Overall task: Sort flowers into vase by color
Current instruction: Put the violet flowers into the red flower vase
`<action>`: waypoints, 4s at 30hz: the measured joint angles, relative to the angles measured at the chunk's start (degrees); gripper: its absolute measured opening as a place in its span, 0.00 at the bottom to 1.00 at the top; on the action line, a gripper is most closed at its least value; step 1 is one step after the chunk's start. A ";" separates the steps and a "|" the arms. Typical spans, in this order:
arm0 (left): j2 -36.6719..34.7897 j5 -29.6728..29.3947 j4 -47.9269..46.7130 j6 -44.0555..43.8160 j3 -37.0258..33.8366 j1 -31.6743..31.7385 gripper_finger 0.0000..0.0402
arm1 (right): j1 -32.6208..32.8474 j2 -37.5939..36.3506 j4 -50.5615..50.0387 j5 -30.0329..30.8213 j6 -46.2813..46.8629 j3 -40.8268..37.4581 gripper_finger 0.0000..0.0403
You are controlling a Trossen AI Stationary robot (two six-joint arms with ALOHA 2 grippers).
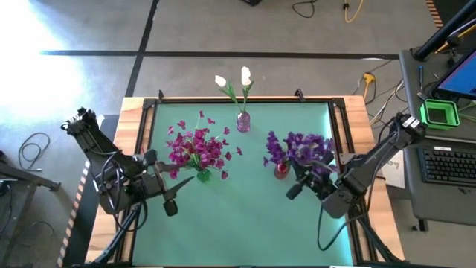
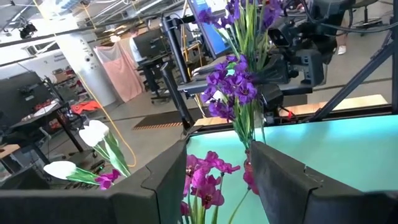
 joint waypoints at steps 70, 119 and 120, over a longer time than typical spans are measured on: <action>0.04 -0.04 -2.78 -0.06 -0.07 0.00 0.41 | -4.80 0.42 -2.05 2.37 4.17 -3.08 0.03; 0.04 0.00 -3.01 -0.06 -0.07 0.00 0.41 | -4.89 -0.15 -1.74 -2.11 1.59 -2.13 0.36; 0.06 0.00 -3.03 -0.06 -0.07 0.00 0.41 | -4.89 -0.15 -1.70 -2.12 1.09 -1.75 0.36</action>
